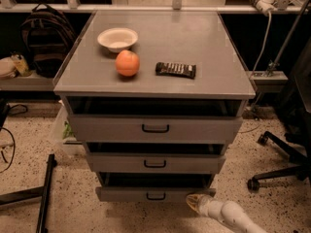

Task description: Close bottom drawer

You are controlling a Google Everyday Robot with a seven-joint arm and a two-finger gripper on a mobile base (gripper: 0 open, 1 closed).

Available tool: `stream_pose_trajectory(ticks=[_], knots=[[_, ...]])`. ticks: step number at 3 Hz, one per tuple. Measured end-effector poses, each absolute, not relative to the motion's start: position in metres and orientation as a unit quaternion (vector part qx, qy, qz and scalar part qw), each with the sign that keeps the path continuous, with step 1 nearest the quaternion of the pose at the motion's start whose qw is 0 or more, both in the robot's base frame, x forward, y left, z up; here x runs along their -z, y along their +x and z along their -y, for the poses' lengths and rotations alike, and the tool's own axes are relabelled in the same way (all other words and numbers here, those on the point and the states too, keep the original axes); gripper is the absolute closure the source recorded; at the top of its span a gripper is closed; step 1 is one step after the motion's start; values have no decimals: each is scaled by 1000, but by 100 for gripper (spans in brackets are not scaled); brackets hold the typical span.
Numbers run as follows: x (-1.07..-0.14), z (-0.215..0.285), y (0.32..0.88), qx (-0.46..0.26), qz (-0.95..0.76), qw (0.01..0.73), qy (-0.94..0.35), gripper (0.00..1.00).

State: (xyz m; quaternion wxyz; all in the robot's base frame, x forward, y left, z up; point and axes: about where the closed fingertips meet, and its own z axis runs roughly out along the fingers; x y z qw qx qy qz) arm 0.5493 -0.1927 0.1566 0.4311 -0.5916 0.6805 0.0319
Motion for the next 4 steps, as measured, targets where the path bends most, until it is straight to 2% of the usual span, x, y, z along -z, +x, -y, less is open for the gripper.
stream_pose_trajectory(ticks=[2,3,4], knots=[[-152,182,596,-33,-675,411,-612,100],[-152,182,596,-33,-674,411,-612,100],[-157,177,572,-59,-677,396,-617,100]])
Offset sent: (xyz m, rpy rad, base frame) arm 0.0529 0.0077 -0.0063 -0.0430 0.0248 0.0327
